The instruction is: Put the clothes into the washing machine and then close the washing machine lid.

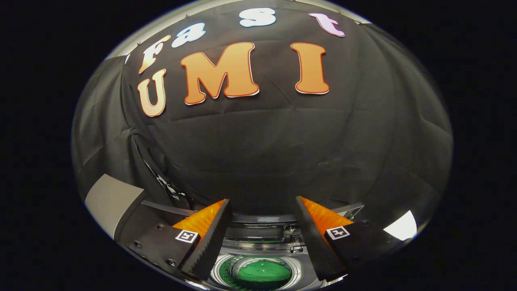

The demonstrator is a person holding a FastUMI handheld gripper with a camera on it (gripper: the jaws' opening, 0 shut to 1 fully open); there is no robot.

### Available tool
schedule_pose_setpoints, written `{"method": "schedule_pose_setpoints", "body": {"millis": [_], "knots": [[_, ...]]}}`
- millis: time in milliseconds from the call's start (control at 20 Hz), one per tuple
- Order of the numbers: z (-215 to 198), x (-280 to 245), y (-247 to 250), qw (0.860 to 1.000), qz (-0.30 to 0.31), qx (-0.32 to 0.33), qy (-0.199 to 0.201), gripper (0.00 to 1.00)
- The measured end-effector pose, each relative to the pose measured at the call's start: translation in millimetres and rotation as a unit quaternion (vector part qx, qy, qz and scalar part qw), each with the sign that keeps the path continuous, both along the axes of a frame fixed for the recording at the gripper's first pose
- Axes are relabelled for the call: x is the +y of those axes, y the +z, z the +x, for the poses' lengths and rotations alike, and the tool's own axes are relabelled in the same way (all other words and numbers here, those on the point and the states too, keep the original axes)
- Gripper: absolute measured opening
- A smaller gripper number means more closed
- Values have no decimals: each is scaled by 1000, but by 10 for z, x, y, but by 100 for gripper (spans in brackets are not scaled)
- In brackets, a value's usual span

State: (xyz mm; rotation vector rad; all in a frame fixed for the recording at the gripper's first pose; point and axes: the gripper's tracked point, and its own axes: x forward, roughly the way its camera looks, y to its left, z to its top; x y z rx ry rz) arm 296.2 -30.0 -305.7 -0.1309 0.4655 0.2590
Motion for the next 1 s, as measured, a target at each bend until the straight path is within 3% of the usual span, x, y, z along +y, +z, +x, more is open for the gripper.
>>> {"method": "schedule_pose_setpoints", "body": {"millis": [1000], "knots": [[-895,-244,-133,1000,-1,-7,-5,99]]}}
